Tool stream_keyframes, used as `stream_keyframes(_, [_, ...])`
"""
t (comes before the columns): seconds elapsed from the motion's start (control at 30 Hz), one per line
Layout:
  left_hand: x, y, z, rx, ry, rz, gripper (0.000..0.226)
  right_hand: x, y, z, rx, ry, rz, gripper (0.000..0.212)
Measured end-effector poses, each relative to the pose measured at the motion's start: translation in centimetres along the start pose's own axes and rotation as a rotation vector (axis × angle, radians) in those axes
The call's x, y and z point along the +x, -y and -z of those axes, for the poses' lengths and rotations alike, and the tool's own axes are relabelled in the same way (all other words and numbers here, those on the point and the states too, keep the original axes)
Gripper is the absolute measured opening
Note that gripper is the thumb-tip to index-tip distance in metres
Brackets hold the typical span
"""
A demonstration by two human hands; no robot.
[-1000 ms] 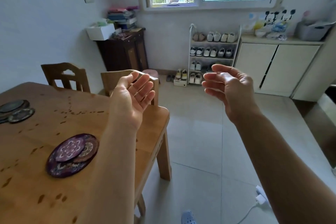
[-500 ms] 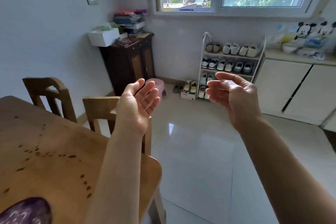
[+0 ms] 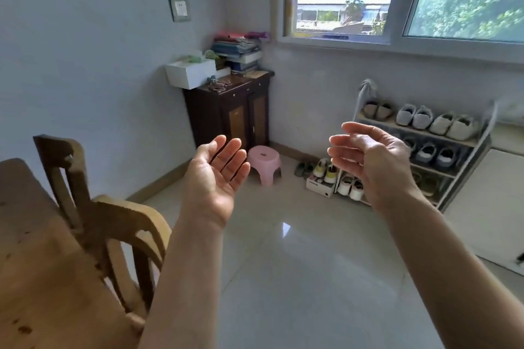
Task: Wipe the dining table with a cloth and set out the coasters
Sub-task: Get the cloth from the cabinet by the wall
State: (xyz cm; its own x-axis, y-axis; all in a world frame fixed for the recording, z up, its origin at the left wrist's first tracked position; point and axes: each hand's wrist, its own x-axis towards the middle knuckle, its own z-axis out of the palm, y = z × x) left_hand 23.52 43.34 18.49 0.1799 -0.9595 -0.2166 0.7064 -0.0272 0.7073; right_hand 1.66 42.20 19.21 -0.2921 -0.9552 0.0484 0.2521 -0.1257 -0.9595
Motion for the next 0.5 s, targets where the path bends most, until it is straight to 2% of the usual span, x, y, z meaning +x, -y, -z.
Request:
stream_keyframes(0.13, [5.5,2.0,-3.8,-0.024,-0.013,-0.024,0.019,8.4,0.1,-0.1,-0.025,0.118,0.001,0.024])
stream_keyframes(0.23, [9.0,2.3,-4.6,-0.034,-0.082,-0.043,0.019,13.4,-0.7,-1.5,-0.044,0.175,-0.024,0.024])
stream_keyframes(0.5, [20.3,0.6,-4.5,-0.025,-0.197,-0.152,0.018,24.6,-5.2,-9.1,-0.035,0.311,-0.096,0.024])
